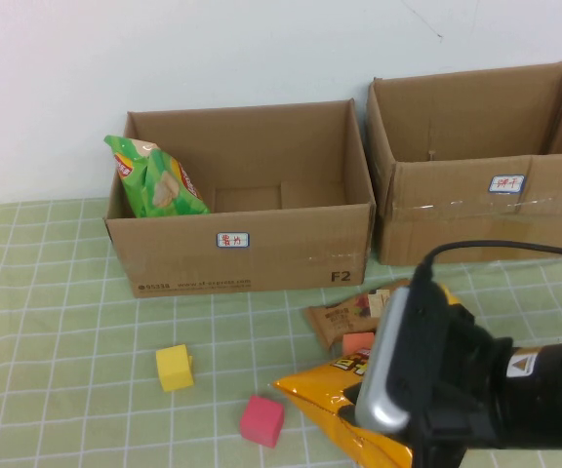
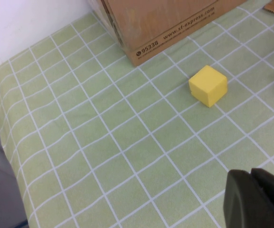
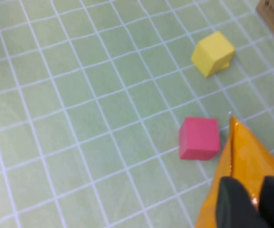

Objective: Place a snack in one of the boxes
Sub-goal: Pick up the potato chip

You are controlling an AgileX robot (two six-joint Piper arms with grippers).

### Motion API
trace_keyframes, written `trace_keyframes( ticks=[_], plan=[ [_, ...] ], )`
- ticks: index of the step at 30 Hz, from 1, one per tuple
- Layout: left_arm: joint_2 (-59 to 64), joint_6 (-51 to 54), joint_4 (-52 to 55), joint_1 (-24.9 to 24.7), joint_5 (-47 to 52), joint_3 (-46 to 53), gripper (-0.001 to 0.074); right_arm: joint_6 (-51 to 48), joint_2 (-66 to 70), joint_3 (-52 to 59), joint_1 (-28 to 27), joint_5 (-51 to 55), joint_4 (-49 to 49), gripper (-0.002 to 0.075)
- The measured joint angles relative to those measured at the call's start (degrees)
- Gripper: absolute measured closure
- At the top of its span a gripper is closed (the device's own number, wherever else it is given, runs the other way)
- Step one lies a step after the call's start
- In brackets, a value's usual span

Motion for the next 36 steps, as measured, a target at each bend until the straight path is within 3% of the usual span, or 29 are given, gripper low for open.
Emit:
trace_keyframes(
  ticks=[2,7,10,17,36],
  plan=[
    [0.00,0.00,0.00,0.00,0.00,0.00,0.0736,-1.48,0.00,0.00,0.96,-1.19,-1.27,0.0566],
    [0.00,0.00,0.00,0.00,0.00,0.00,0.0736,-2.83,3.14,0.00,1.30,-1.55,-2.54,0.0176],
    [0.00,0.00,0.00,0.00,0.00,0.00,0.0736,-4.03,6.53,0.00,1.44,-2.78,-2.63,0.0076],
    [0.00,0.00,0.00,0.00,0.00,0.00,0.0736,-8.65,14.10,-0.14,1.57,-13.35,-2.63,0.0038],
    [0.00,0.00,0.00,0.00,0.00,0.00,0.0736,-9.54,27.57,-5.01,1.57,-23.80,-2.27,0.0034]
  ],
)
